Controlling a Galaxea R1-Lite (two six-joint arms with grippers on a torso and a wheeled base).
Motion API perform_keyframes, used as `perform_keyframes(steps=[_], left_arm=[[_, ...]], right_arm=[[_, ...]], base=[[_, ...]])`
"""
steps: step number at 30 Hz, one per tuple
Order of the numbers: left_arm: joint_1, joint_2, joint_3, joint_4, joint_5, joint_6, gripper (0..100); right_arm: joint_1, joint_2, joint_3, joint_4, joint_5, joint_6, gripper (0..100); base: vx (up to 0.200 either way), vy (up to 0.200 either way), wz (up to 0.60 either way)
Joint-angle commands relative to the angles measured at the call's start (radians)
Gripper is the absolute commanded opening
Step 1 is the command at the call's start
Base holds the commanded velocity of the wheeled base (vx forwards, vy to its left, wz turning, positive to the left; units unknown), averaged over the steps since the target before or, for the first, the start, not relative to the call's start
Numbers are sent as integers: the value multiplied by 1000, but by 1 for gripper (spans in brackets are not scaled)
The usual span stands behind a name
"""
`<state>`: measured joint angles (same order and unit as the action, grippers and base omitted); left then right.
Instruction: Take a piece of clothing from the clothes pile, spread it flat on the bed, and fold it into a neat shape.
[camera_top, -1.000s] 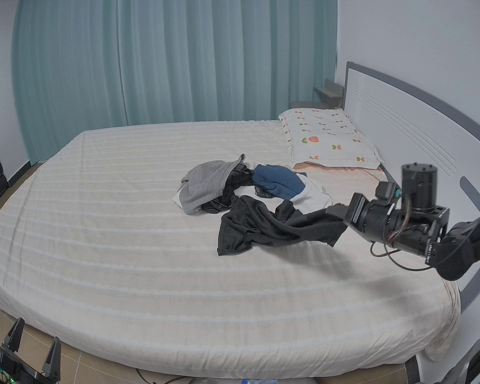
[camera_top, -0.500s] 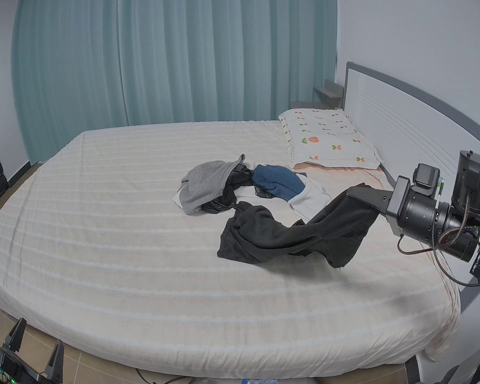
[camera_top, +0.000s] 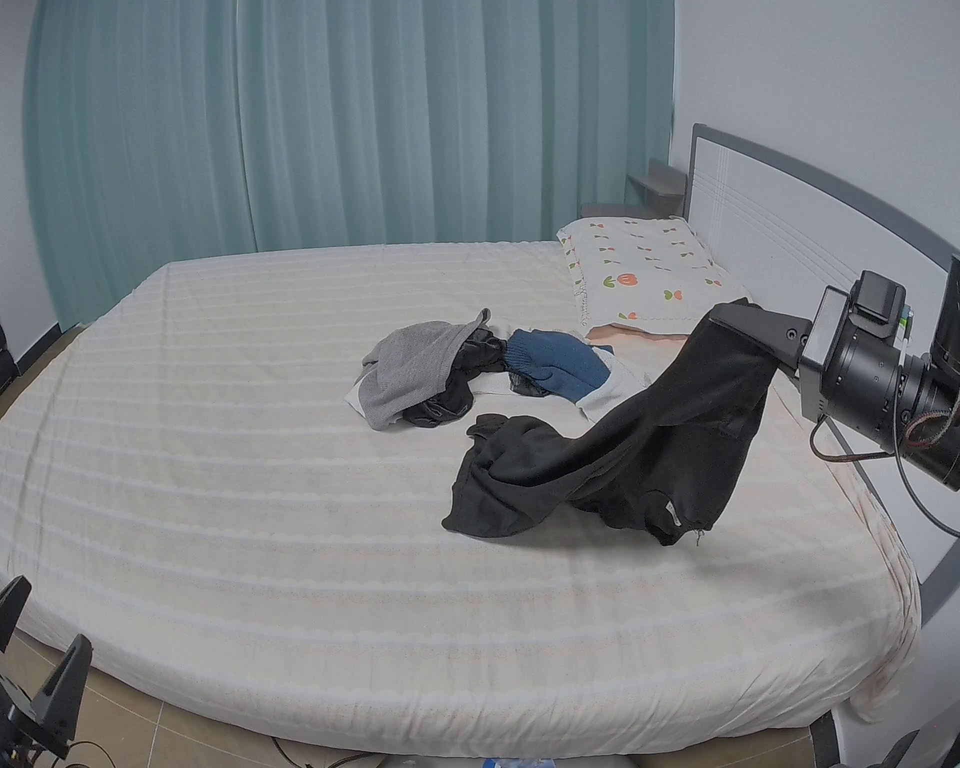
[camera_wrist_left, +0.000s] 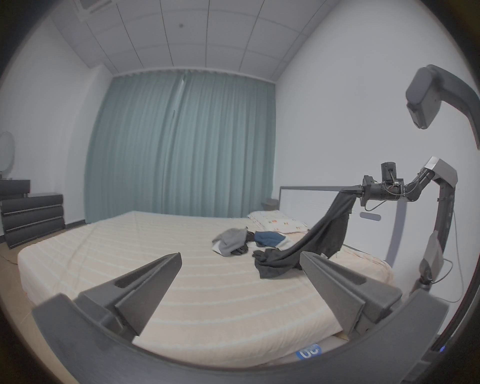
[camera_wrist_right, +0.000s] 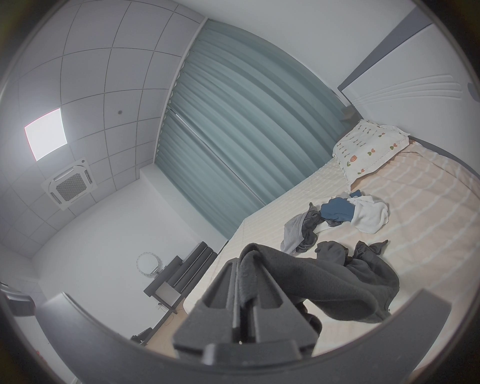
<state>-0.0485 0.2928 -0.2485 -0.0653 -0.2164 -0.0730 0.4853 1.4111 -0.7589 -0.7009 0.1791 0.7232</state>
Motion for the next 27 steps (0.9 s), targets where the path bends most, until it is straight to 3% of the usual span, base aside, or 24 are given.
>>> perform_keyframes(steps=[1, 2, 10, 18, 27], left_arm=[[-97, 543, -74, -110, -116, -11, 100], [-131, 675, -71, -156, -116, -13, 100], [-165, 1011, -89, -278, -115, 1, 100], [-241, 1373, -109, -553, -93, -19, 100], [-413, 1694, -210, -786, 74, -70, 100]], right_arm=[[13, 17, -13, 1, 0, -1, 0], [12, 22, -14, 1, 0, -1, 0], [6, 72, -16, 0, -1, -4, 0], [2, 103, -8, 0, -1, -4, 0], [2, 81, -42, -3, 0, -2, 0]], base=[[0, 0, 0], [0, 0, 0], [0, 0, 0], [0, 0, 0], [0, 0, 0]])
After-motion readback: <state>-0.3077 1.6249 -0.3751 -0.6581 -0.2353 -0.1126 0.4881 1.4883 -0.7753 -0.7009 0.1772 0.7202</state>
